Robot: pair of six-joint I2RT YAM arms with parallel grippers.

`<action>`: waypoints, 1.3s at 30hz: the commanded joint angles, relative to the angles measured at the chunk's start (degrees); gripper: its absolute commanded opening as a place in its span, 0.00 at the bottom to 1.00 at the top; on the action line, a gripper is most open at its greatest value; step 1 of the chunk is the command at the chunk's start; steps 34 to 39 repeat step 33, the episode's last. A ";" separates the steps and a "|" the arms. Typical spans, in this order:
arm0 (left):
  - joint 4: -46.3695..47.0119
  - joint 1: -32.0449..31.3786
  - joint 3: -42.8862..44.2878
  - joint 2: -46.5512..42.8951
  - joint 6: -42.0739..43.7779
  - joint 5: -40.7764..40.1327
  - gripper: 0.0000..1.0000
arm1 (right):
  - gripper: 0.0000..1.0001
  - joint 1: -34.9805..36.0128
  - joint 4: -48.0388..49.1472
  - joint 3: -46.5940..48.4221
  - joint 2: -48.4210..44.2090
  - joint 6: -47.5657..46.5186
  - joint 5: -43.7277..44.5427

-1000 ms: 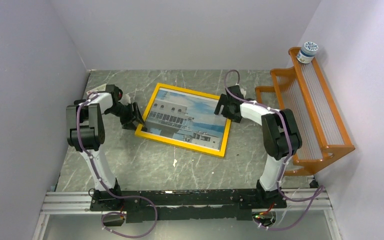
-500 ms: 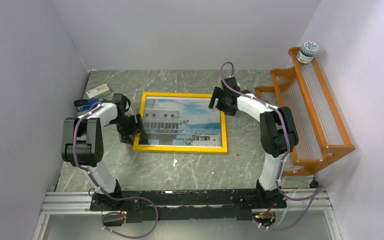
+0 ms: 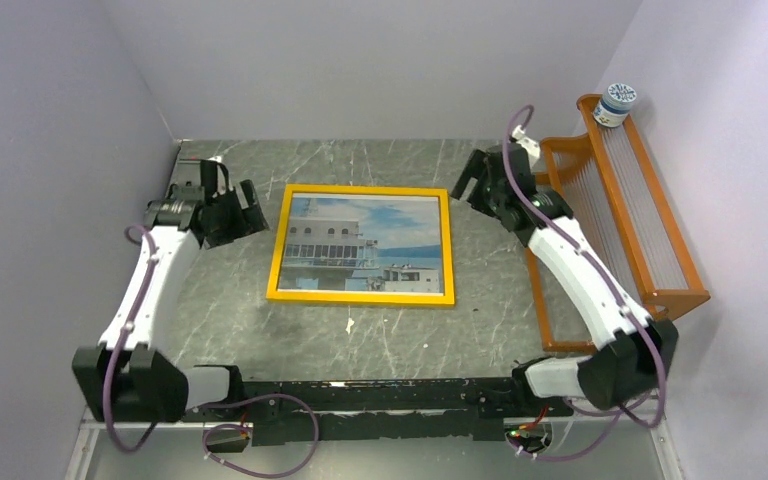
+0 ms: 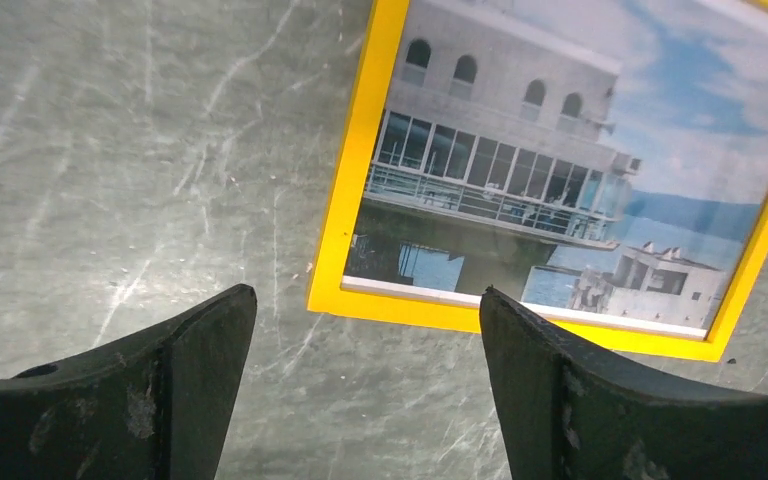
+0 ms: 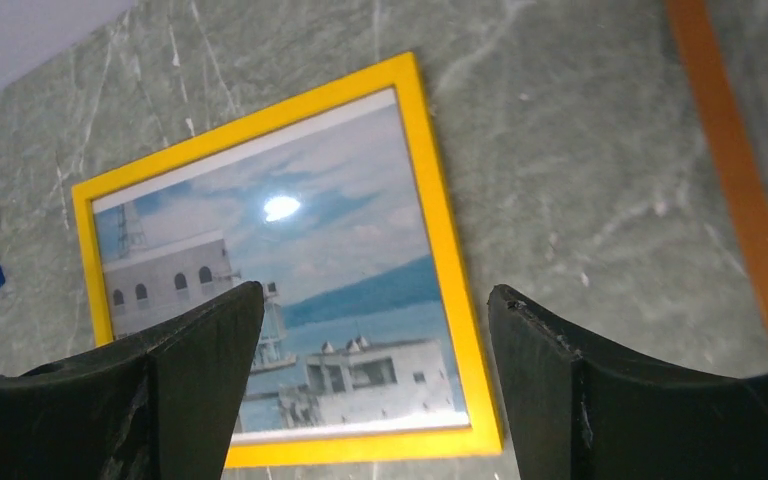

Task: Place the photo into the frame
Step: Reset both arms

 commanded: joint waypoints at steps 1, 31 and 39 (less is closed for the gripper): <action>-0.90 -0.06 1.21 -7.78 1.17 -3.44 0.88 | 0.86 -0.19 -10.59 -2.77 -8.53 2.47 6.71; -12.00 -0.06 7.86 -35.81 -2.14 -13.33 0.94 | 0.99 -0.11 -30.12 7.33 -30.51 -2.17 21.28; -12.14 -0.13 7.35 -35.76 -2.72 -13.57 0.94 | 0.99 -0.17 -29.77 6.88 -30.62 -2.47 21.76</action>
